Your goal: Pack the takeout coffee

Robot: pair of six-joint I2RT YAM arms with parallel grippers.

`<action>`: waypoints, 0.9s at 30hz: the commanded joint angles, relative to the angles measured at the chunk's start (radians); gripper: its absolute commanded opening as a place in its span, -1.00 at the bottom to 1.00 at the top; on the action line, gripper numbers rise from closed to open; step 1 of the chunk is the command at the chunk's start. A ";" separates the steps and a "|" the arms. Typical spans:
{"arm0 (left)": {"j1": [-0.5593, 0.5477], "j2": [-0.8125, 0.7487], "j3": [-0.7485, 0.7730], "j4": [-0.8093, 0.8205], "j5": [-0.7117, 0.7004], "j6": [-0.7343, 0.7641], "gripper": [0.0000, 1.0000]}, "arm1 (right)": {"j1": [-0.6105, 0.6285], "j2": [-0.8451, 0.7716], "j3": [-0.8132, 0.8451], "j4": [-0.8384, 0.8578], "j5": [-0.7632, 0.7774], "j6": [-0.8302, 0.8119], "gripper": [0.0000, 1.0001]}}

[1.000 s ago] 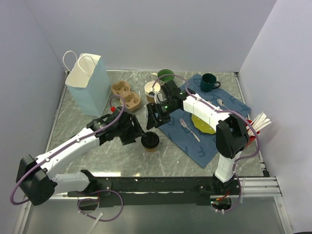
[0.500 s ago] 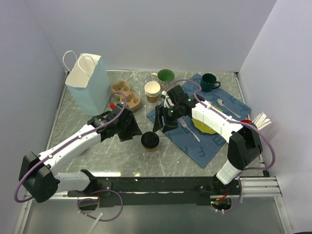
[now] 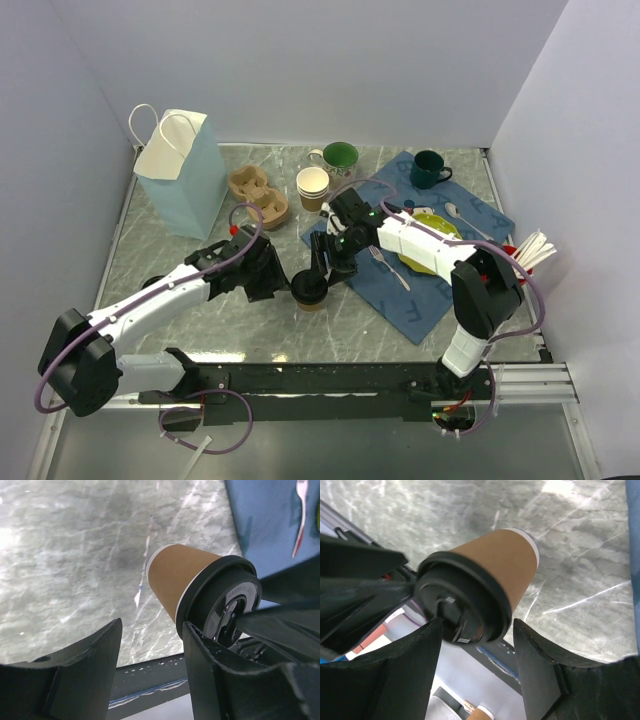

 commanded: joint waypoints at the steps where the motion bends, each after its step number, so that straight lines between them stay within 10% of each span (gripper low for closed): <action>1: 0.000 -0.007 -0.041 0.064 0.019 0.001 0.15 | 0.008 0.017 -0.023 0.041 0.004 -0.009 0.32; 27: -0.015 0.050 -0.222 0.048 -0.004 -0.099 -0.03 | -0.007 0.101 -0.212 0.171 -0.007 -0.010 -0.07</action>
